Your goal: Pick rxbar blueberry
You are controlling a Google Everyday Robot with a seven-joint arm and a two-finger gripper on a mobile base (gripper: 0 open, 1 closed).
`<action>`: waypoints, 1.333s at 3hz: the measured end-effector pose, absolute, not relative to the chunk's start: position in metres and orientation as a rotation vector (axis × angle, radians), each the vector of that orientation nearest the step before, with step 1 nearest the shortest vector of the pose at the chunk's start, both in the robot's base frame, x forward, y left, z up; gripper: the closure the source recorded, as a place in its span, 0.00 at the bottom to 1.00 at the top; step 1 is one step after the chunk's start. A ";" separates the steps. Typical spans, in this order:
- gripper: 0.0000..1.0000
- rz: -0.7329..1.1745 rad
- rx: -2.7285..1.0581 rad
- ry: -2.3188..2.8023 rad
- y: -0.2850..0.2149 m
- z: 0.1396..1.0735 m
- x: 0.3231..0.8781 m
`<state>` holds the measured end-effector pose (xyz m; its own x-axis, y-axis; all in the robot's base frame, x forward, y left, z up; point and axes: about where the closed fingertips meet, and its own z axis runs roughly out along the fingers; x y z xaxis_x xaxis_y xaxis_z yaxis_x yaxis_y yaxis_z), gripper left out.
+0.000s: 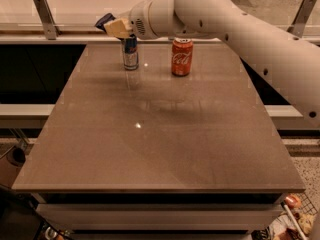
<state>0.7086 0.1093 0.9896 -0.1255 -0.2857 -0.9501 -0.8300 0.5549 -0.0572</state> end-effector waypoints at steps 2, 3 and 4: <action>1.00 0.645 -1.028 1.630 0.095 1.021 0.700; 1.00 0.651 -1.072 1.622 0.088 1.036 0.695; 1.00 0.665 -1.127 1.618 0.083 1.048 0.688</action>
Offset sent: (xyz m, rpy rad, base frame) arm -0.0152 -0.0288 0.0512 -0.0245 -0.0469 0.1210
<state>0.6880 0.0830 1.0478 -0.0515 -0.3478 -0.9362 -0.9058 0.4111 -0.1029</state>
